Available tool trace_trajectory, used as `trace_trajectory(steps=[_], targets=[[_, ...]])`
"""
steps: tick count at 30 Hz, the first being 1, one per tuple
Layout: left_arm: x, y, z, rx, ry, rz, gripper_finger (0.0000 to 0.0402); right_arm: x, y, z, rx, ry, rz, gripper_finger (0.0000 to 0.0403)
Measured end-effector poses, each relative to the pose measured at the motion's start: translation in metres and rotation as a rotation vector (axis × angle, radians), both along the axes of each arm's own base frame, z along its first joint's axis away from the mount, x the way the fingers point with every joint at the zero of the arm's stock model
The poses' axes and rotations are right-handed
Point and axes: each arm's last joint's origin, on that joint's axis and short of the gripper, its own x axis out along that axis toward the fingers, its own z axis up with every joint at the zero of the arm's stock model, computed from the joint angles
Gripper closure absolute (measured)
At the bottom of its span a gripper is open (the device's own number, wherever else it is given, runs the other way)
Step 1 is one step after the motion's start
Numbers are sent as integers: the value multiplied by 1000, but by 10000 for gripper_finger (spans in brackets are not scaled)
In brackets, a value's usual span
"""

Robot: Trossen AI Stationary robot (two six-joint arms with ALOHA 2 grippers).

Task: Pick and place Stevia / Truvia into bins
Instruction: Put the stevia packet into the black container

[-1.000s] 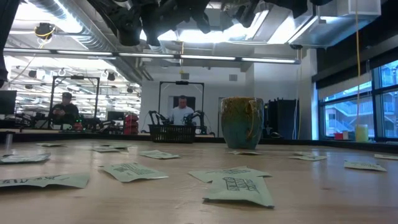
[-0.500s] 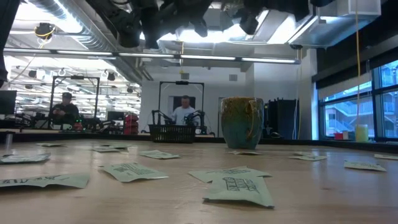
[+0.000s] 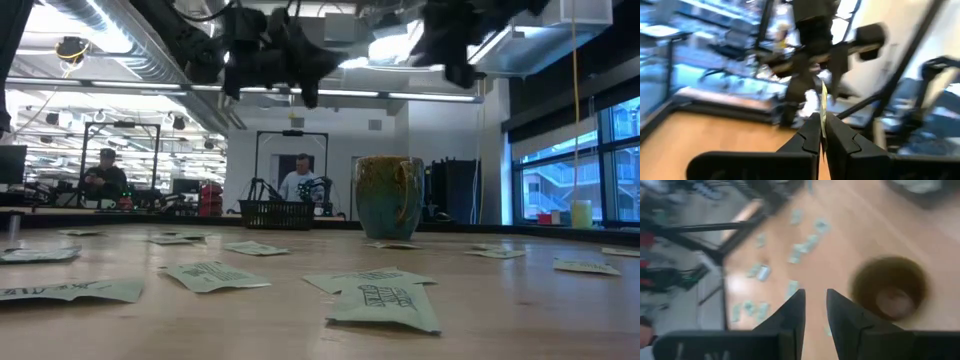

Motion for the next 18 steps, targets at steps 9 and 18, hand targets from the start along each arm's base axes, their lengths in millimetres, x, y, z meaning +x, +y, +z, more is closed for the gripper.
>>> trace_trajectory(steps=[9, 18], targets=[[-18, 31, -33, -26, 312, 371, 396, -38, 21, -7, 38, 299, -184, 321], [-40, 43, -61, 17, 656, 613, 395, -36, 29, -27, 25, 382, -181, 321]])
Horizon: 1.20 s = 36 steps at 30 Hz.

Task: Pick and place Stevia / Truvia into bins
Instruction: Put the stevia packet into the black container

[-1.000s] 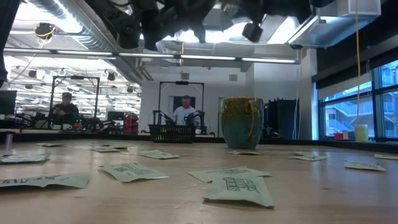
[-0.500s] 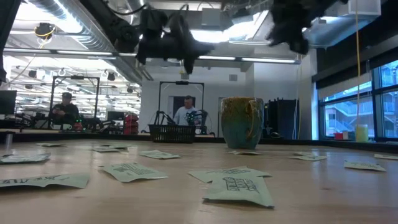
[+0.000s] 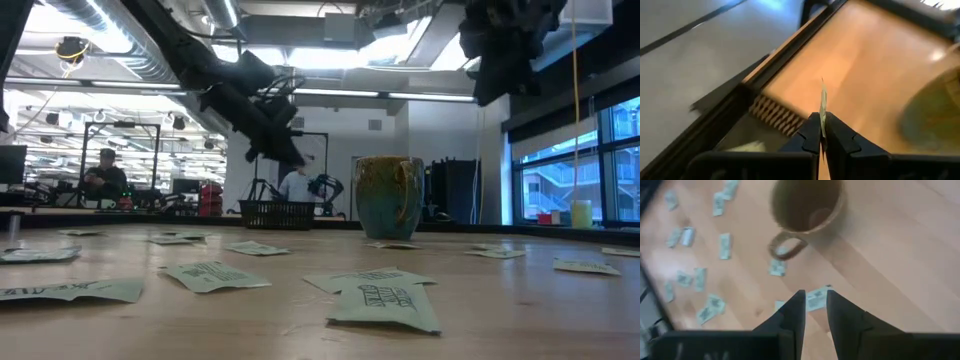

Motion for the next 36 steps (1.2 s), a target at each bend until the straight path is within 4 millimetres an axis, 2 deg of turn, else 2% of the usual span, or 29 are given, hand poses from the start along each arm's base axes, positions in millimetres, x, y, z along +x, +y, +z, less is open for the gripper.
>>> trace_trajectory(steps=[10, 18, 23, 26, 31, 36], targets=[[-11, 1, -11, 46, 210, 134, 394, -4, 1, -28, 37, 91, -59, 321], [-15, 1, -14, -6, 228, 162, 393, -10, 11, -57, 61, 192, -20, 321], [-22, 9, -16, -57, 211, 206, 393, -14, 16, -73, 94, 241, -48, 321], [-26, 15, -22, -134, 192, 211, 390, -14, 17, -75, 105, 242, -62, 321], [-27, 18, -31, -167, 205, 221, 388, -13, 20, -75, 110, 244, -61, 321], [-26, 18, -36, -184, 212, 226, 387, -21, 28, -77, 112, 338, -66, 321]])
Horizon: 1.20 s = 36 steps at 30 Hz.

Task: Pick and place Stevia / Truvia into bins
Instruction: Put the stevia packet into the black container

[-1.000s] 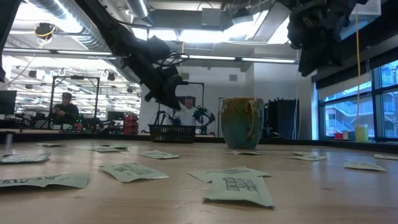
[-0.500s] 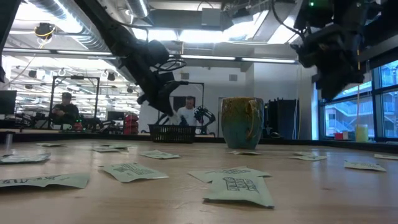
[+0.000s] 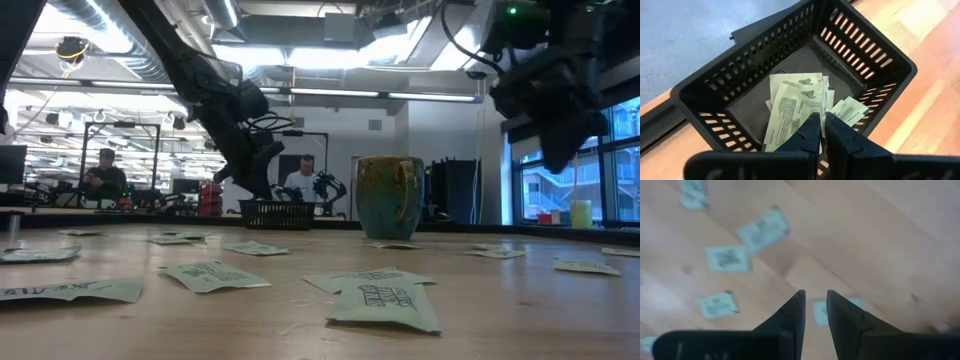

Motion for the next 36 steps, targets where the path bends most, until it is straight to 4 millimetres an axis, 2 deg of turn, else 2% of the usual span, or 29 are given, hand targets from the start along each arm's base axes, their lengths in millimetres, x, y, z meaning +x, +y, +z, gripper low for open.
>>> trace_trajectory(steps=[6, 16, 27, 36], targets=[[0, 0, 3, 17, -14, 2, 377, -10, 6, -2, 3, 112, -70, 321], [2, 1, 5, -6, -62, -8, 328, -10, 10, -5, 15, 124, -119, 321], [4, 1, 7, -2, -90, 7, 325, -25, 12, -60, 54, 173, -169, 321], [4, 1, 7, -2, -90, 7, 327, -37, 13, -88, 54, 193, -161, 321]])
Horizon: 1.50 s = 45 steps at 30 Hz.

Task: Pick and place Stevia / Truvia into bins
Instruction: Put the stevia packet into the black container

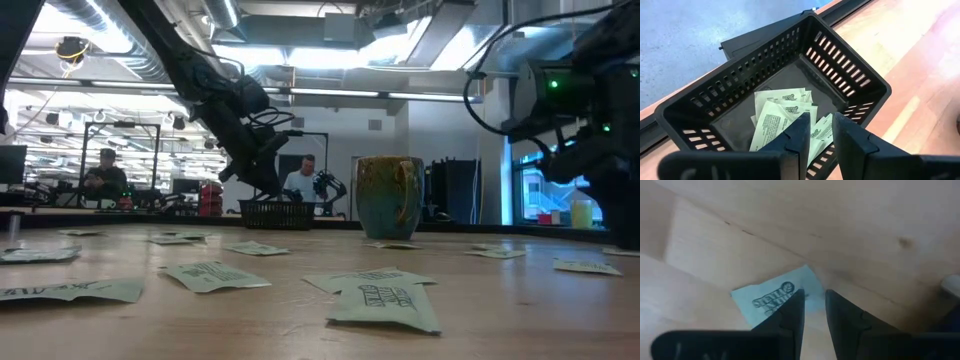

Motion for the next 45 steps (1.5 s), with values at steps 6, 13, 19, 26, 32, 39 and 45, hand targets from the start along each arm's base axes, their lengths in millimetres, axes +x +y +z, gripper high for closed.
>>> trace_trajectory(steps=[6, 13, 19, 26, 32, 39, 45], targets=[[0, 0, 0, 0, 0, 0, 327, -5, 0, -7, 0, 15, -1, 323], [0, 0, 0, 0, 0, 0, 327, -6, 0, -7, -4, 23, 1, 373], [0, 0, 0, 1, -1, -1, 327, -4, 0, -5, -8, 23, -2, 395], [6, 1, 10, 21, -121, -67, 327, 11, -2, 13, -41, -49, 19, 400], [16, -2, 32, 46, -325, -141, 327, 21, -6, 43, -148, -51, 14, 401], [34, -17, 53, 47, -518, -239, 320, 38, -15, 106, -390, -134, 48, 401], [54, -42, 66, 33, -655, -408, 296, 54, -21, 162, -605, -308, 105, 402]])
